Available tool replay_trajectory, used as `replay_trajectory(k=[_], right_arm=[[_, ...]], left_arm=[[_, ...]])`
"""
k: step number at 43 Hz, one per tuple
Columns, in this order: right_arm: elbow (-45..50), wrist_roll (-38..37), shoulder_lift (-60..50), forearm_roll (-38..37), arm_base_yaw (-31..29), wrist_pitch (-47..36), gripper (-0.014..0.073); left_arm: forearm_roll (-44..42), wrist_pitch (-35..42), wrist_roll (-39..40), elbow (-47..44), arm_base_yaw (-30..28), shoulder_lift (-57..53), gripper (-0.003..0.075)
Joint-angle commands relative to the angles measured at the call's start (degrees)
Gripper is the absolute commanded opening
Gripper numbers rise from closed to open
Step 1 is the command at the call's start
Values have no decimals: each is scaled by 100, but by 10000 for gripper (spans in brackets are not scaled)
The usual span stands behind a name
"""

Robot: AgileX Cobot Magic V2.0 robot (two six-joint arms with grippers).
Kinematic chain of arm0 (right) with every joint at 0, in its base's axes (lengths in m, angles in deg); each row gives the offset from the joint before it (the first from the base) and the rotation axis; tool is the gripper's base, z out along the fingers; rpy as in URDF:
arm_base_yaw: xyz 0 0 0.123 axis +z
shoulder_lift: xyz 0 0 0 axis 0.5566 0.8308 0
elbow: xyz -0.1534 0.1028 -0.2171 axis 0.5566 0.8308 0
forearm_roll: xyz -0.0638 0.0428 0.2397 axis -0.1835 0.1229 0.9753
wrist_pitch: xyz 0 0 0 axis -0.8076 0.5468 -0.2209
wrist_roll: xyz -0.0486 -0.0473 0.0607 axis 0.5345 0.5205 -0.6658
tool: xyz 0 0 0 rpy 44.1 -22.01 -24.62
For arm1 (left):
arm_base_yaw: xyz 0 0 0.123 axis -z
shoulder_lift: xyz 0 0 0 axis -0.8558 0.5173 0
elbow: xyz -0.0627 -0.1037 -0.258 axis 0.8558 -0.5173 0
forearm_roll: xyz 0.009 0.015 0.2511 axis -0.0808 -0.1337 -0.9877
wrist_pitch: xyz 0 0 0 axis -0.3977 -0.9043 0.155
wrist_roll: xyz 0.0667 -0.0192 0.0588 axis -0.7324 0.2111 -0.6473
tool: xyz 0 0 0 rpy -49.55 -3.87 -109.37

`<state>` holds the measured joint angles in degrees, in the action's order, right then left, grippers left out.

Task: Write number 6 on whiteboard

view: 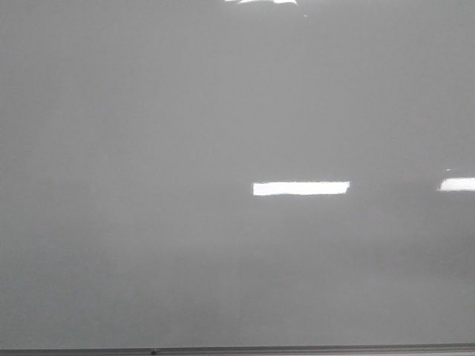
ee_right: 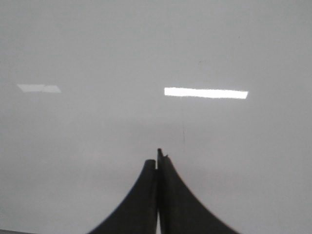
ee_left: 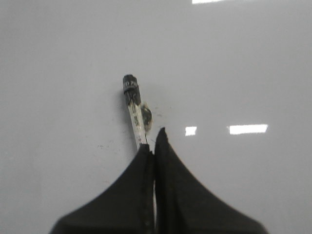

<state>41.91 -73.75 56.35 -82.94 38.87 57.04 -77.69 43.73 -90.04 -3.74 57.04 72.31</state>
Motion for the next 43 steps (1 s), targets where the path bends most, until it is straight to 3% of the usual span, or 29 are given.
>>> replay_trajectory(k=[1, 11, 18, 27, 38, 41, 43], right_arm=[[-90, 31, -36, 21, 7, -664, -60], [-582, 31, -26, 26, 7, -652, -60], [-1583, 31, 257, 26, 7, -244, -60], [-2721, 26, 1464, 94, 7, 380, -60], [-2939, 26, 2025, 94, 7, 403, -42], [-2939, 26, 2025, 94, 7, 416, 41], [-2939, 26, 2025, 94, 7, 416, 127]], left_arm=[[95, 824, 46, -31, -7, -80, -20], [118, 1968, 46, 167, -7, -80, -20], [-10, 675, 23, 1298, -7, 251, -20], [-91, -920, 11, 2539, -7, 1634, -20], [-91, -1022, 11, 2677, -7, 2231, -15], [-91, -997, 11, 2677, -7, 2231, 33], [-91, -997, 11, 2677, -7, 2231, 116]])
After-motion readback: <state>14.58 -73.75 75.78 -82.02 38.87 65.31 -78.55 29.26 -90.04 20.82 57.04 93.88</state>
